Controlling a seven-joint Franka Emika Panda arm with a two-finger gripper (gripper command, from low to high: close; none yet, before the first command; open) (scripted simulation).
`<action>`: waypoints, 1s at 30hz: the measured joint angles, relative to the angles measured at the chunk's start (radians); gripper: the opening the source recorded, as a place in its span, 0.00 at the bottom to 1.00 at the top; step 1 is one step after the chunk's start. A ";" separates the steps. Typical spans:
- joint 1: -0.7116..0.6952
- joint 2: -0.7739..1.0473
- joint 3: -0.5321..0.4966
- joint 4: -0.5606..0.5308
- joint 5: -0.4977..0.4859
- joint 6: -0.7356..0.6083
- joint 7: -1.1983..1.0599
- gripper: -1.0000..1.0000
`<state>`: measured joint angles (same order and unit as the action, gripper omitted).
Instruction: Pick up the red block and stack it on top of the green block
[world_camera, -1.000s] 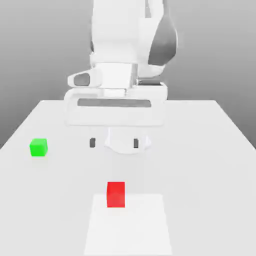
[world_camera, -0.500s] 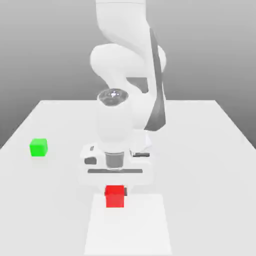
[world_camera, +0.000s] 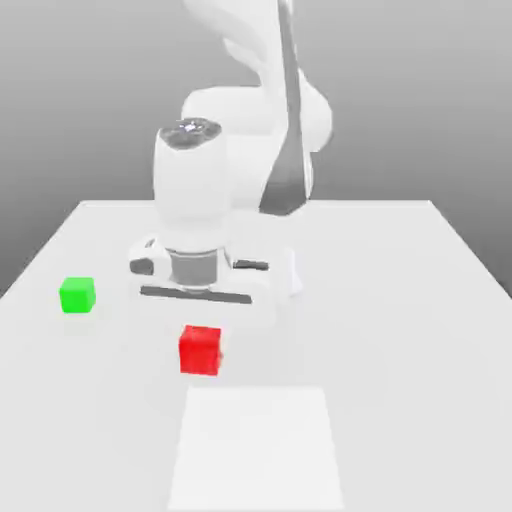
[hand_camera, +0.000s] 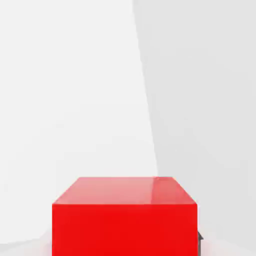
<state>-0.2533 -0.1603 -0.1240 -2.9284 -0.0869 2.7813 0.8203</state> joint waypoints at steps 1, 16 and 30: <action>-0.034 -0.008 -0.016 0.002 -0.012 -0.008 0.023 0.00; -0.534 -0.094 -0.265 0.023 -0.143 -0.102 0.332 0.00; -0.657 0.024 -0.404 0.038 -0.045 -0.011 0.352 0.00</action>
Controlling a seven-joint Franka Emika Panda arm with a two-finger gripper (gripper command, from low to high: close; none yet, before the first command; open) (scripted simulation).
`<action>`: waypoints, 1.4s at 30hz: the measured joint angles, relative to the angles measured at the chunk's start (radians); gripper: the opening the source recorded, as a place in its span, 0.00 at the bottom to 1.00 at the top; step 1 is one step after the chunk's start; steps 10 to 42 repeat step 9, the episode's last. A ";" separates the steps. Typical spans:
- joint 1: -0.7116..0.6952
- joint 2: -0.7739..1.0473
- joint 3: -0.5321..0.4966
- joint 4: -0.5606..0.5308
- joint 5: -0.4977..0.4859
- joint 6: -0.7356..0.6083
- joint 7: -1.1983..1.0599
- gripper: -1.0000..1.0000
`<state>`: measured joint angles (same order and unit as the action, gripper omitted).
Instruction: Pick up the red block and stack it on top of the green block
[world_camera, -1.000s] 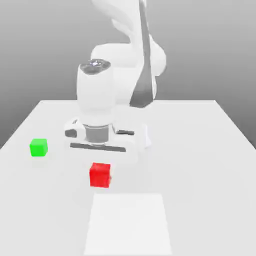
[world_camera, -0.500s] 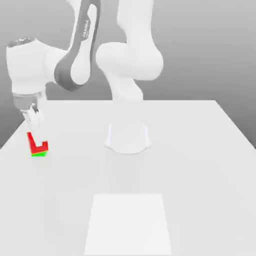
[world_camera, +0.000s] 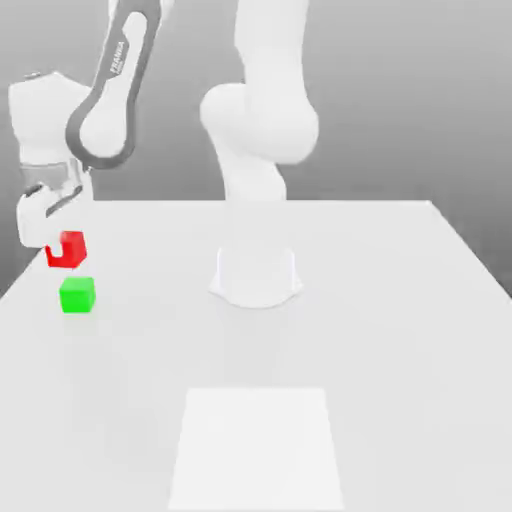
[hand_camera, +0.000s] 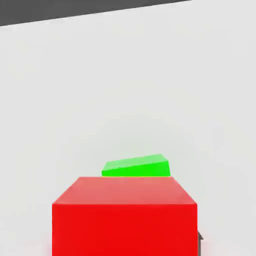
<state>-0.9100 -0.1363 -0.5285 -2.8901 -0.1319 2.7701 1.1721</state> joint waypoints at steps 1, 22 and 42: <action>0.009 0.020 -0.003 0.000 0.021 0.018 -0.015 0.00; 0.037 0.174 0.026 -0.004 0.235 0.157 -0.163 1.00; 0.037 0.174 0.026 -0.004 0.235 0.157 -0.163 1.00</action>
